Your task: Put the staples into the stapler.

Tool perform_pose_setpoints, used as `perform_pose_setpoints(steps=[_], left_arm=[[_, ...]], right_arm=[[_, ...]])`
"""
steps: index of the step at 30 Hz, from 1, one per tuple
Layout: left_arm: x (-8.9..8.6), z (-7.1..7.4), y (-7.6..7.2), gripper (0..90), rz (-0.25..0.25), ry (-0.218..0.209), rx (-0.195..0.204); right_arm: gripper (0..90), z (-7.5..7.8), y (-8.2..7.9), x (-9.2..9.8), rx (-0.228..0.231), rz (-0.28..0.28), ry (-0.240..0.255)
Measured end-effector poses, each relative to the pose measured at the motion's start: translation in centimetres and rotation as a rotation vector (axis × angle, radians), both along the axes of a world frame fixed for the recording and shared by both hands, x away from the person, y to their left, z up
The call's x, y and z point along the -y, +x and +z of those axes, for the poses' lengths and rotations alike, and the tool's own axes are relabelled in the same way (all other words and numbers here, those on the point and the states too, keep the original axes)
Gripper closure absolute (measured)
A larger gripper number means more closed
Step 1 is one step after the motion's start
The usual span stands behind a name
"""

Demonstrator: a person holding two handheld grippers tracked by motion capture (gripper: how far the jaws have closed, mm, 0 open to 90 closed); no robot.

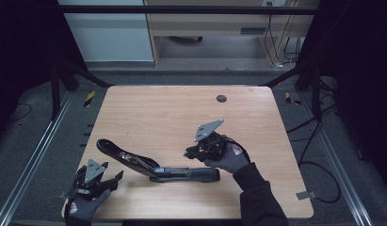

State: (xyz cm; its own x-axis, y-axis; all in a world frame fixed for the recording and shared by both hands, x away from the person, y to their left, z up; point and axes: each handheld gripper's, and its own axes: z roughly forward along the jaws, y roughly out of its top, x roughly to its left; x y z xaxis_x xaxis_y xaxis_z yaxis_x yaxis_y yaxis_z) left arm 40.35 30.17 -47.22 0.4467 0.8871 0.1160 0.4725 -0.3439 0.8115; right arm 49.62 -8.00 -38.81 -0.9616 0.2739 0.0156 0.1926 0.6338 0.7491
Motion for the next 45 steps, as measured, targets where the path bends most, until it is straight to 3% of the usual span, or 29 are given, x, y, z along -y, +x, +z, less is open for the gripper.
perform_pose_setpoints(steps=[29,45], left_arm=[[0.0,0.0,0.0,32.9,-0.005,0.007,0.0],[0.0,0.0,0.0,32.9,-0.008,0.01,-0.001]], right_arm=[[78.6,-1.8,0.4,-1.9,-0.037,0.099,-0.049],[78.6,-3.6,0.5,-2.3,-0.053,0.111,-0.09]])
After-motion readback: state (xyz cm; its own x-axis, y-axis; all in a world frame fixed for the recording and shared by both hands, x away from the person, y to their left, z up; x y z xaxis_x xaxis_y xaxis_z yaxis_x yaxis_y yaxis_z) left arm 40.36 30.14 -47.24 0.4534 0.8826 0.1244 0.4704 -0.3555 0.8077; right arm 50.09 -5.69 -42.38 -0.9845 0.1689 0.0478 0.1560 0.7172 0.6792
